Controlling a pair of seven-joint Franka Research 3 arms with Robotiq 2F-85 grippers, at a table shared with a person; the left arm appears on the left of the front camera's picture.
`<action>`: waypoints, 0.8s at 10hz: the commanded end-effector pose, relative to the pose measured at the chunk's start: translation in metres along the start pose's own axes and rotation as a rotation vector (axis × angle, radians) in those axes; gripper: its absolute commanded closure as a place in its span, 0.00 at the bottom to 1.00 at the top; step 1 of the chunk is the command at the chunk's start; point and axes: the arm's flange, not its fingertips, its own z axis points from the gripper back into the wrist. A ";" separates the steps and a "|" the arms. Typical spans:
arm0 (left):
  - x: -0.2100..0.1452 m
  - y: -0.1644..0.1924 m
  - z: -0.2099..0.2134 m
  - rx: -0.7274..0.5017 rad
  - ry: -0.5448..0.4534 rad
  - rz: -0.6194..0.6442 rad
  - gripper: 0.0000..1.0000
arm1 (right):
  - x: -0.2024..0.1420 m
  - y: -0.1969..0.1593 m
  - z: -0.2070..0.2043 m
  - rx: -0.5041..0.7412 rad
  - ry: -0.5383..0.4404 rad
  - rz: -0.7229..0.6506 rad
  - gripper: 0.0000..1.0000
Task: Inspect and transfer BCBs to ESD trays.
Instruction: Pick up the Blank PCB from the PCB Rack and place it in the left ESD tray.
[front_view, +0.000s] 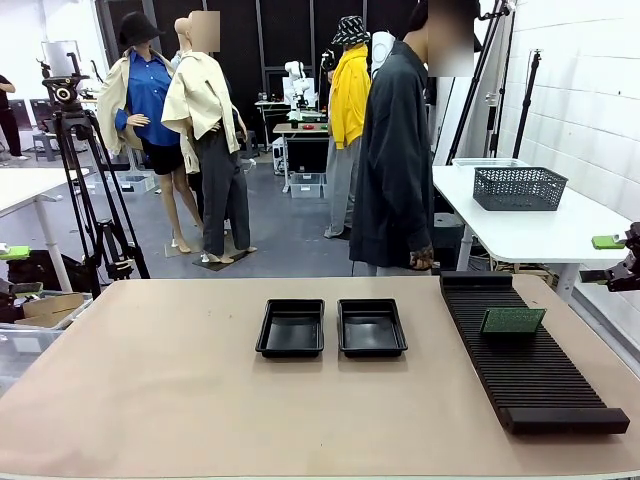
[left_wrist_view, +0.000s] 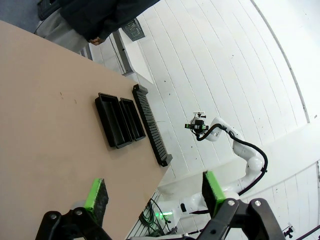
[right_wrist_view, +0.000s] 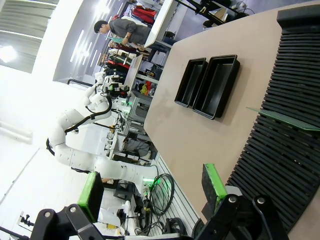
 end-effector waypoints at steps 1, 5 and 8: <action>-0.001 -0.001 0.000 0.010 -0.002 0.008 0.00 | -0.003 0.000 0.000 0.001 -0.001 -0.004 0.00; -0.001 -0.001 0.000 0.010 -0.002 0.008 0.00 | -0.003 0.000 0.000 0.001 -0.001 -0.004 0.00; -0.001 -0.001 0.000 0.010 -0.002 0.008 0.00 | -0.003 0.000 0.000 0.001 -0.001 -0.004 0.00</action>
